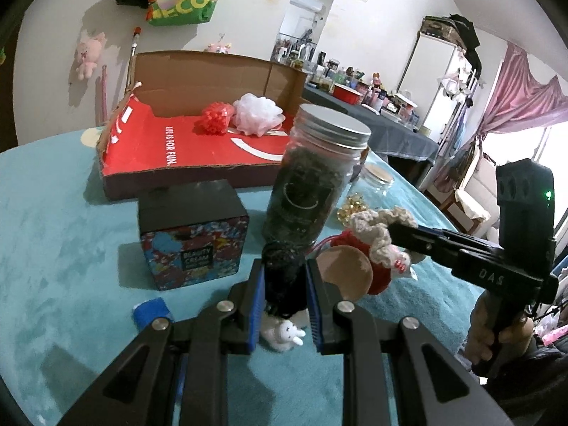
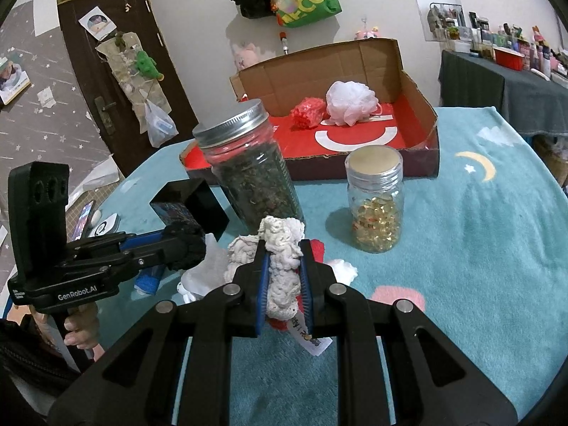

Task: Organize soft objects
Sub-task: 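Carry the black ball and scrunchie into the red box and open both tools, then withdraw both tools from the box back toward the table items, then grasp the blue rolled cloth with the left tool while the right tool grasps the small white fluffy piece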

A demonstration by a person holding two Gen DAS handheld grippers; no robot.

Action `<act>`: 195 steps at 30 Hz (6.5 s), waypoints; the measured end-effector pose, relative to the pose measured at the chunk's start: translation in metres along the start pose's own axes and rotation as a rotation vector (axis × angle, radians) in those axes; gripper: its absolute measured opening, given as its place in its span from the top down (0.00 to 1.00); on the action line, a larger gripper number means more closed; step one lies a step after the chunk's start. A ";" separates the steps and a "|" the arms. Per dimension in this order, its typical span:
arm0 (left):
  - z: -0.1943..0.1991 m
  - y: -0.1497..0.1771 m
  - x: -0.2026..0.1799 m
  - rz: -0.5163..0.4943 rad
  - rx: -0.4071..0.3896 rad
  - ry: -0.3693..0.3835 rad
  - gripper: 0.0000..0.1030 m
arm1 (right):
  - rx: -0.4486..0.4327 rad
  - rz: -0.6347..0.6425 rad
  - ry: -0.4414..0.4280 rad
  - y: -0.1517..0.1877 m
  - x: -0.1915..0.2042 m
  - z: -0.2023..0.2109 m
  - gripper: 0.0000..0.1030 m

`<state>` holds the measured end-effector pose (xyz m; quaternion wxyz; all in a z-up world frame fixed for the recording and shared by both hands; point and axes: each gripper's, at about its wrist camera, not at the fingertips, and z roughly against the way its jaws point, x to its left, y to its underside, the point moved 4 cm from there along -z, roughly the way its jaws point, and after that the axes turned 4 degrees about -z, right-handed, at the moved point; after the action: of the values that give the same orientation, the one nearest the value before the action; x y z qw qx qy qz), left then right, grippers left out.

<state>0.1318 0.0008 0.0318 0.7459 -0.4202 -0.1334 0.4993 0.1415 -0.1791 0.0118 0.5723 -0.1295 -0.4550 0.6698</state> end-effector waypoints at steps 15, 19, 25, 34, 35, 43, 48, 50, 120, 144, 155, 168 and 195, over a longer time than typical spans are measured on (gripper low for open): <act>0.028 0.016 0.054 0.115 -0.014 -0.036 0.78 | -0.022 -0.064 0.021 -0.002 -0.033 0.020 0.85; 0.035 0.019 0.066 0.133 -0.019 -0.058 0.78 | -0.024 -0.068 0.046 -0.002 -0.042 0.023 0.85; 0.043 0.019 0.081 0.143 -0.018 -0.073 0.78 | -0.023 -0.084 0.079 -0.003 -0.058 0.027 0.85; 0.040 0.015 0.102 0.120 0.001 -0.092 0.78 | -0.024 -0.074 0.119 -0.008 -0.077 0.028 0.85; 0.039 0.014 0.104 0.114 0.003 -0.096 0.78 | -0.024 -0.067 0.123 -0.009 -0.078 0.027 0.85; 0.020 -0.002 0.125 0.049 0.035 -0.099 0.78 | 0.000 0.035 0.178 -0.027 -0.088 0.018 0.85; 0.009 -0.014 0.130 -0.002 0.061 -0.084 0.78 | 0.028 0.074 0.190 -0.040 -0.102 0.006 0.85; 0.007 -0.020 0.130 -0.031 0.063 -0.068 0.78 | 0.034 0.087 0.170 -0.045 -0.104 0.003 0.85; -0.146 -0.174 0.145 -0.025 0.241 -0.283 0.35 | 0.478 0.244 0.404 -0.182 -0.084 -0.219 0.54; 0.043 -0.190 0.043 -0.088 -0.201 -0.326 0.00 | 0.077 0.233 0.374 -0.211 0.008 -0.044 0.13; 0.105 -0.150 -0.008 -0.089 -0.335 -0.289 0.00 | -0.151 0.238 0.329 -0.171 0.050 0.060 0.07; 0.152 -0.068 -0.077 -0.168 -0.528 -0.330 0.00 | -0.414 0.191 0.384 -0.067 0.069 0.136 0.06; 0.071 0.045 -0.058 -0.056 -0.358 -0.318 0.00 | -0.385 0.056 0.418 0.069 0.018 0.101 0.04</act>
<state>0.0320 -0.0074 0.0542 0.6425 -0.4578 -0.3472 0.5070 0.0213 -0.2052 0.0214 0.5997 -0.3838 -0.4422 0.5454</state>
